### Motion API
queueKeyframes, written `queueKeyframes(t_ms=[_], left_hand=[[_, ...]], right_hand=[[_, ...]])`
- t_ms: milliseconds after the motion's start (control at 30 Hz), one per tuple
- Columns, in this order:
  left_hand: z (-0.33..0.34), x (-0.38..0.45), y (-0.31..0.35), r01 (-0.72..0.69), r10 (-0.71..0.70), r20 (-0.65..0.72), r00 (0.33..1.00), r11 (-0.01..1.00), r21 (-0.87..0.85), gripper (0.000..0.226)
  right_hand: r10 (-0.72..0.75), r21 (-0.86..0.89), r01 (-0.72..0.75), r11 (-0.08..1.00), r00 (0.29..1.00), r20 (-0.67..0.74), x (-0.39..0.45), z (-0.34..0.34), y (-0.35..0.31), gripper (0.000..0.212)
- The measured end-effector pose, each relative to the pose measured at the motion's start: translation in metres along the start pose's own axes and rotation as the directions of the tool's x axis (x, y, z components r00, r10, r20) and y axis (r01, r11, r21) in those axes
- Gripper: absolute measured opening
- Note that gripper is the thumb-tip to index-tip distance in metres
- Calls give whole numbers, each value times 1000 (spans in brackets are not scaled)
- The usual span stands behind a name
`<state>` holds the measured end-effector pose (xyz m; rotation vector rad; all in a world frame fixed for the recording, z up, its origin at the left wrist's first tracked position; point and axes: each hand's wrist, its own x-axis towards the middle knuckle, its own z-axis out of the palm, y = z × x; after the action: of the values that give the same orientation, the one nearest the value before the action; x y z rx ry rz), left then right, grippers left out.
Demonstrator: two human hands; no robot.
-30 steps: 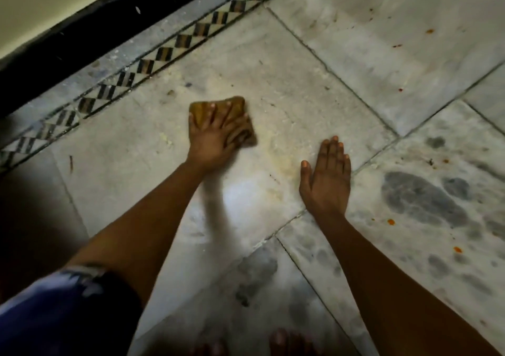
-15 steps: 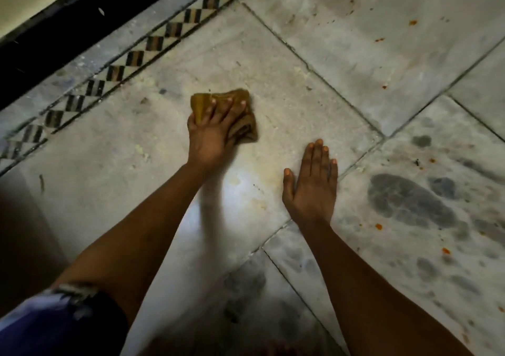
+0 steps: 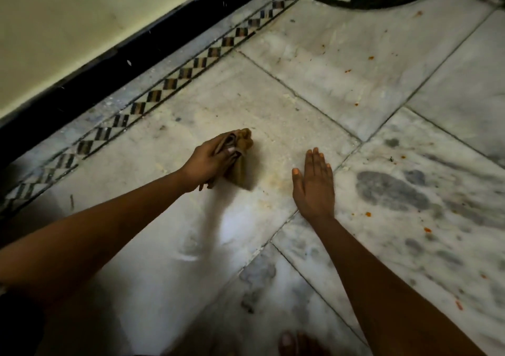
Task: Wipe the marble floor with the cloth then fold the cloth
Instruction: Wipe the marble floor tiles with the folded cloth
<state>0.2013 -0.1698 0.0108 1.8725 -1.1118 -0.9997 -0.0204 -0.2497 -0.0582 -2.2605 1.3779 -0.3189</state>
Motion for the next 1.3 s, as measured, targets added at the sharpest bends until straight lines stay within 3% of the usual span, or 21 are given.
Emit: queueKeyframes(t_ms=[133, 300, 400, 833, 1000, 1100, 1300], left_hand=[[-11, -7, 27, 113, -103, 50, 993, 949, -294, 35], [-6, -16, 52, 153, -209, -32, 977, 805, -574, 31], [0, -16, 68, 148, -228, -40, 973, 744, -652, 30], [16, 40, 171, 67, -136, -137, 981, 907, -416, 18], [22, 65, 169, 92, -125, -66, 990, 925, -369, 20], [33, 98, 154, 57, -96, -91, 991, 930, -362, 27], [58, 168, 105, 16, 21, -376, 926, 995, 96, 41]], right_hand=[[-28, -13, 27, 1000, 996, -81, -7, -30, -3, 72], [-15, 1, 16, 1000, 989, -146, -9, -63, -4, 78], [-54, -29, 50, 998, 988, -147, -4, -76, 5, 77], [-19, -4, 18, 1000, 988, -156, 23, -119, 42, 83], [-2, -31, -4, 1000, 982, -187, 45, -121, 55, 81], [32, -67, -46, 997, 979, -202, 70, -115, 71, 82], [75, -119, -101, 988, 975, -208, 113, -97, 80, 84]])
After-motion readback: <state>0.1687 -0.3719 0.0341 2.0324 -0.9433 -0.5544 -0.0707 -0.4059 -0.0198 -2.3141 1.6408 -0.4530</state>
